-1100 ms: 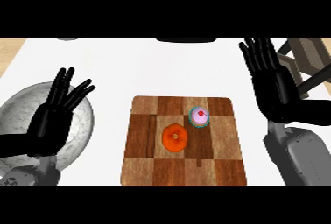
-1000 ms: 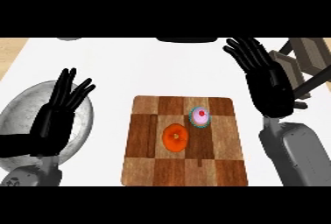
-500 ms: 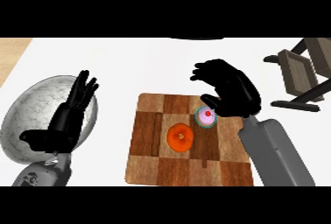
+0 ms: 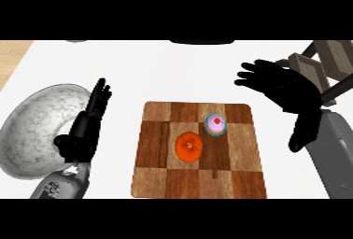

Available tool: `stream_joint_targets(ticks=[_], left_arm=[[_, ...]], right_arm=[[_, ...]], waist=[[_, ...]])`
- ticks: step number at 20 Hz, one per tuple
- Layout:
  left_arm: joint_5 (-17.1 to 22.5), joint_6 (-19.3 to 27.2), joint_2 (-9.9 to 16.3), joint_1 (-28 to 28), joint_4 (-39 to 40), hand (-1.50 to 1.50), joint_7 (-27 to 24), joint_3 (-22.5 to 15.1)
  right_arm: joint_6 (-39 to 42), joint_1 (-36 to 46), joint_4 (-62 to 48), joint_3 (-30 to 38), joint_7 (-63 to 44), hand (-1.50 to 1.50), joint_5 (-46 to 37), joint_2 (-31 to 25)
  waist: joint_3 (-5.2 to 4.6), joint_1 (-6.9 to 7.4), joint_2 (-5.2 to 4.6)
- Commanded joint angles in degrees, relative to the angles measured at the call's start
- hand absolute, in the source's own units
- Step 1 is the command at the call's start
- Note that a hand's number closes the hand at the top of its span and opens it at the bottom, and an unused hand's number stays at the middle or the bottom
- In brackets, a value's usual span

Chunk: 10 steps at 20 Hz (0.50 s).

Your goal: Pick the squash from the cutting board and place it in the tiered basket

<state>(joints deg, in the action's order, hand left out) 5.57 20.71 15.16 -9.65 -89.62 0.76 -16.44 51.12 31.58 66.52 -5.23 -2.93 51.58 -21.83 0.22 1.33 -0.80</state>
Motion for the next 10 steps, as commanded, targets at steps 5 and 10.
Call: stream_joint_targets(ticks=[5, 10], left_arm=[[-1.45, 1.42, -0.99, -1.28, 1.84, 0.00, 0.75, -0.04], [-2.01, 1.38, -1.25, -0.22, 1.02, 0.00, 0.99, -0.96]], right_arm=[[9.14, 9.15, 13.20, 1.99, 2.91, -1.50, -22.31, -11.44], [5.17, 13.22, 25.47, -0.60, 2.39, -1.50, -37.66, -11.43]], waist=[[-0.13, -1.46, 0.82], [-0.13, -0.57, 0.81]])
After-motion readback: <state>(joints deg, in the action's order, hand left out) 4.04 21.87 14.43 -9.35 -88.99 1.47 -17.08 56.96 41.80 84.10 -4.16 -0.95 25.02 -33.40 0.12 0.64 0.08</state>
